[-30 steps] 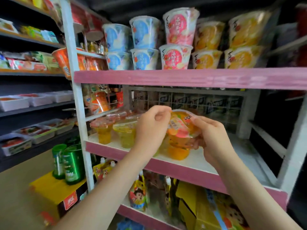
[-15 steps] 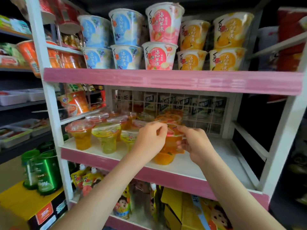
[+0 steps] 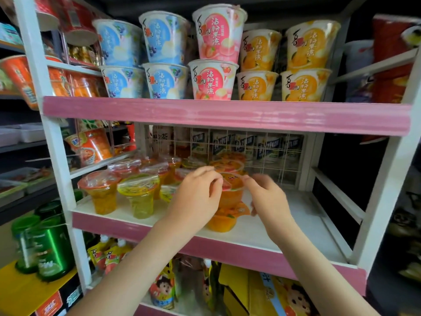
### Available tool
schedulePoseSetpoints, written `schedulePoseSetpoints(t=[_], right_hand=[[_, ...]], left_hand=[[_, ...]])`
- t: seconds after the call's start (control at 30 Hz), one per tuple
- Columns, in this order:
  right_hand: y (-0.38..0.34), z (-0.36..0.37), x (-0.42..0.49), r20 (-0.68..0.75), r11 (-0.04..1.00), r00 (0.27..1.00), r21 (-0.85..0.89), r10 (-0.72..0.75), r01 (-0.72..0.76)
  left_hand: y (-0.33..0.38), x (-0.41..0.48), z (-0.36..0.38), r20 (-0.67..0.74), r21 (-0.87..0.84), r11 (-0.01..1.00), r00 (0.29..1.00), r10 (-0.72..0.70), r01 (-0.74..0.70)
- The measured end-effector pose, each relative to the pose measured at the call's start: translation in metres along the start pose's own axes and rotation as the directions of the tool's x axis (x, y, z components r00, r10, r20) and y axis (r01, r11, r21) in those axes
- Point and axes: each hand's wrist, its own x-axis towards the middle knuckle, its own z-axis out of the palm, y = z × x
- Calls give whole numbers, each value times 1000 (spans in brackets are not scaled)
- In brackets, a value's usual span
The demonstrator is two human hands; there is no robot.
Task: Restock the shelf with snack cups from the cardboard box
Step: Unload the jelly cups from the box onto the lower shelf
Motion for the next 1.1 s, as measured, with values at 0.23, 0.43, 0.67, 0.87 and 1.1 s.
schedulePoseSetpoints(t=[0.23, 0.43, 0.67, 0.87, 1.1], right_hand=[[-12, 47, -80, 45, 567, 579, -148, -814, 810], [0, 173, -147, 318, 558, 498, 129, -807, 820], [34, 319, -282, 677, 627, 319, 271, -663, 730], [38, 408, -369, 877, 650, 111, 256, -467, 715], [100, 441, -387, 981, 586, 32, 87, -189, 806]], left_hand=[[-28, -67, -51, -231, 21, 995, 967, 102, -100], [-118, -186, -90, -427, 83, 976, 892, -148, 202], [-214, -369, -135, -283, 251, 805, 836, -470, 537], [-295, -449, -178, -27, 362, 414, 453, -891, 835], [-341, -537, -163, 148, 593, 280, 240, -959, 755]])
